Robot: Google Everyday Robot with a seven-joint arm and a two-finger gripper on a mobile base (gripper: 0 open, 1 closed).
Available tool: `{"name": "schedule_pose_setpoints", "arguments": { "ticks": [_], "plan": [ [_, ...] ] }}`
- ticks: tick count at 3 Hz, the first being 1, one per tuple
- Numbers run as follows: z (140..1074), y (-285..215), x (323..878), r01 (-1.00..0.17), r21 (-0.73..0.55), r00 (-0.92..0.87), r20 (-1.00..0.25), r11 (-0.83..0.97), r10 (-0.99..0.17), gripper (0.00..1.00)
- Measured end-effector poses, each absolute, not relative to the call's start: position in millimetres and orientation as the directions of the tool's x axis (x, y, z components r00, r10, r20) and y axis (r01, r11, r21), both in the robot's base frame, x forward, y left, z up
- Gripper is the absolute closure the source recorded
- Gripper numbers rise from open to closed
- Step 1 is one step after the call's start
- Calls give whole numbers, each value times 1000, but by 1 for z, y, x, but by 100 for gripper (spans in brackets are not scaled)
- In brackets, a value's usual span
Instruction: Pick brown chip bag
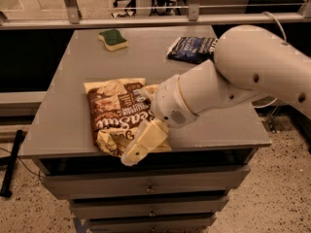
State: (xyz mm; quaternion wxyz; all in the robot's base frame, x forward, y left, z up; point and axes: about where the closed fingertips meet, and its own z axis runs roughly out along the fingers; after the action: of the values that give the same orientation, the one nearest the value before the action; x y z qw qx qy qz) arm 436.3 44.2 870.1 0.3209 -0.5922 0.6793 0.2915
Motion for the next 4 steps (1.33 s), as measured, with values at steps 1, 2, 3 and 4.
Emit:
{"name": "schedule_pose_setpoints", "arguments": {
  "ticks": [1,2,3,4],
  "plan": [
    [856,54,429,-992,0,-82,-777,130,-625,18],
    [851,59,429,-991,-18,-70,-774,133,-629,41],
    [851,60,432,-990,-34,-61,-774,138,-631,64],
    [855,57,438,-987,-55,-52,-775,149,-630,88]
  ]
}}
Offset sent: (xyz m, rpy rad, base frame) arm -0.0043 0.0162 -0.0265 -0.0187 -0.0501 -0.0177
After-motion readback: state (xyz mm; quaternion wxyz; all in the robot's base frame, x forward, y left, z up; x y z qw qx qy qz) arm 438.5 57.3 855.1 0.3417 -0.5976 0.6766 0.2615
